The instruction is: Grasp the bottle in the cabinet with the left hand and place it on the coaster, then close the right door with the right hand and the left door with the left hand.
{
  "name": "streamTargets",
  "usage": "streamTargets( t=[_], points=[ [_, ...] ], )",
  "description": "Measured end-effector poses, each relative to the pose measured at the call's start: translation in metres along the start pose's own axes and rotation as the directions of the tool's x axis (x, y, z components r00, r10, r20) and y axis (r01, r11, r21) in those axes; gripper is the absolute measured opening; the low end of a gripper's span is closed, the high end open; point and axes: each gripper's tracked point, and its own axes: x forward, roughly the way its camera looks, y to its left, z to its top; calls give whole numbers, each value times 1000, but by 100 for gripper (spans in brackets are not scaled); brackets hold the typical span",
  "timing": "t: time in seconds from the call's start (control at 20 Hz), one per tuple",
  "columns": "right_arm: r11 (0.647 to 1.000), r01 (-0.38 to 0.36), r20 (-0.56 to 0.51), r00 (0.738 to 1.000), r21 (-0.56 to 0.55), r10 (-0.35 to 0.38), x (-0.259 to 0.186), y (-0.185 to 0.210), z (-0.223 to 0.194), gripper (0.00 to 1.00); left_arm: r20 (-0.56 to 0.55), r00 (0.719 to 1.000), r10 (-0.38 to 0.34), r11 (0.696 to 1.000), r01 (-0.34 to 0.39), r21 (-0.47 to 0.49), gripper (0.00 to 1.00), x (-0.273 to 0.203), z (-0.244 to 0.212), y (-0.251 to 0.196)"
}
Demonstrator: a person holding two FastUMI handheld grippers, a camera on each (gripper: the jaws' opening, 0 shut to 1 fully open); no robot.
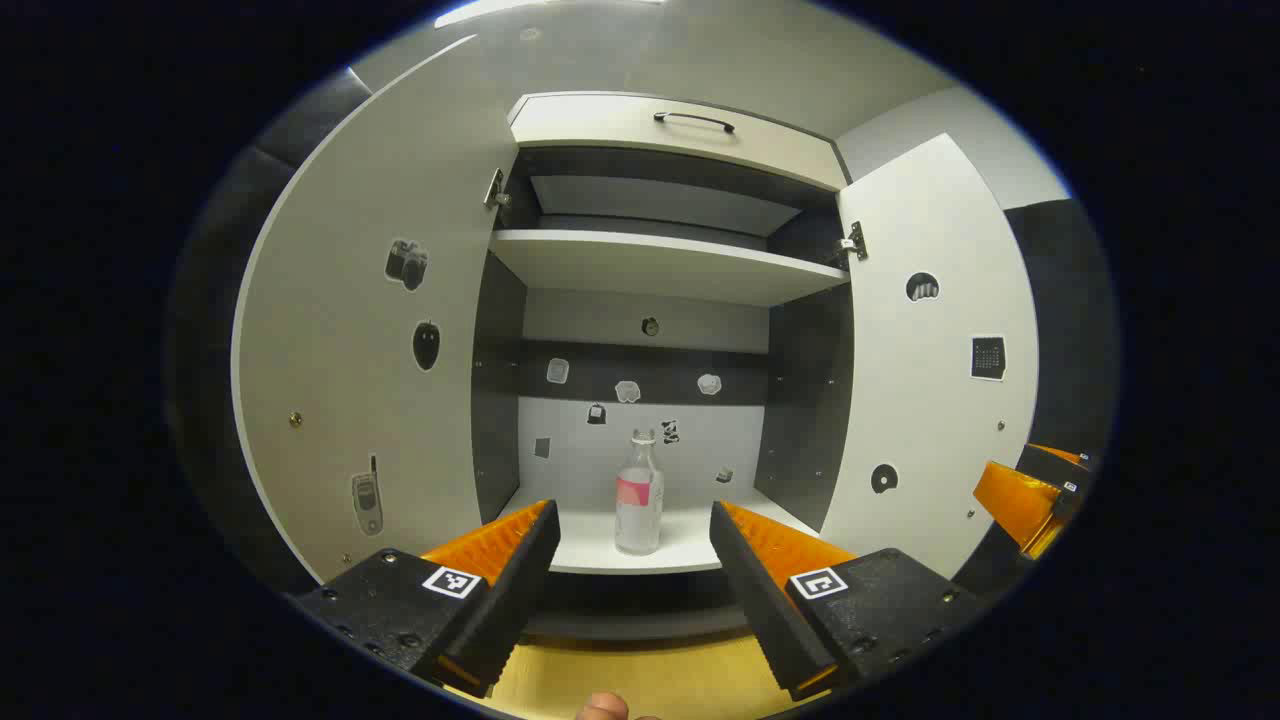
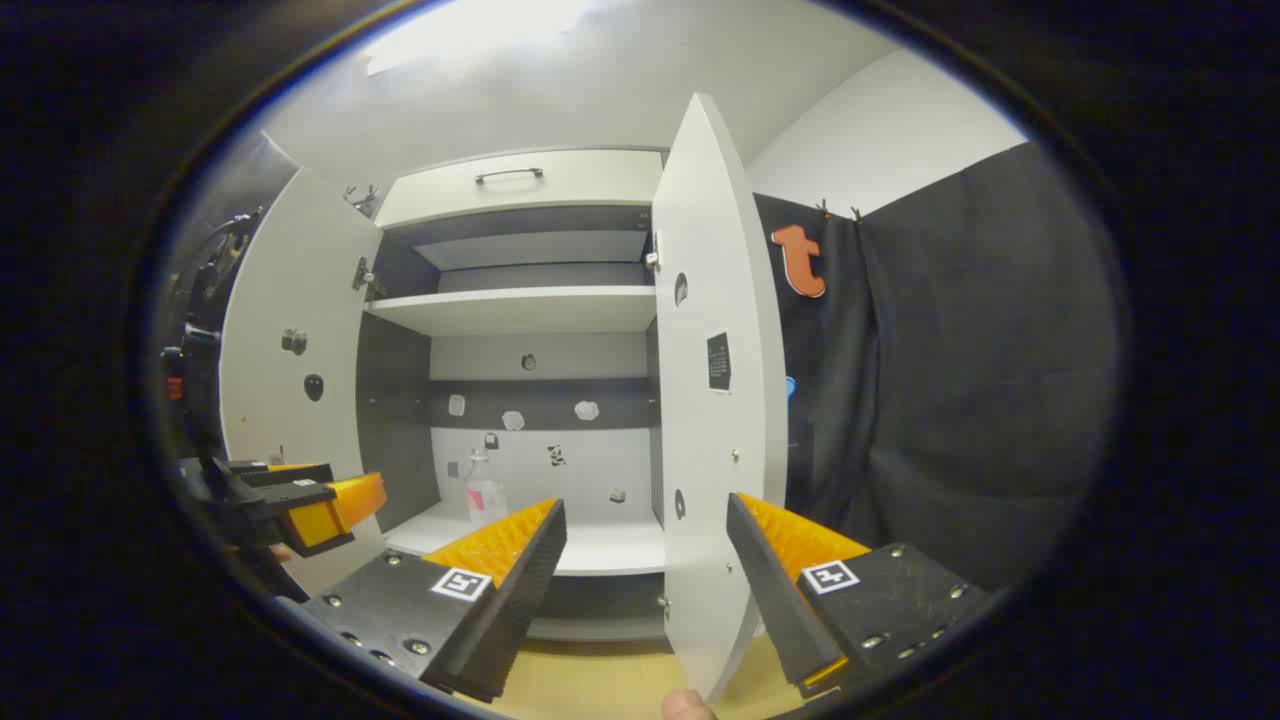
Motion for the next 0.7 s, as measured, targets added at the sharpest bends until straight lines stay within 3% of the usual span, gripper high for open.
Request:
streamTargets(
  t=[0.3,0.4,0.6,0.65,0.7],
  points=[
    [1000,-11,-4,1000,7,11,4,-2,1,98,8,1000,26,1000,-26,-14,96,1,0,8],
    [1000,-17,-5,1000,9,17,5,-3,2,93,10,999,38,999,-37,-24,96,2,-1,9],
    [1000,-27,-5,1000,7,27,7,-6,4,93,4,999,51,998,-50,-32,96,4,-4,7],
    [1000,-28,-6,1000,9,28,7,-6,5,97,7,998,57,998,-57,-28,96,5,-3,7],
    [999,-30,-6,1000,11,30,8,-7,6,93,11,998,63,998,-62,-23,96,5,-3,7]
  ],
)
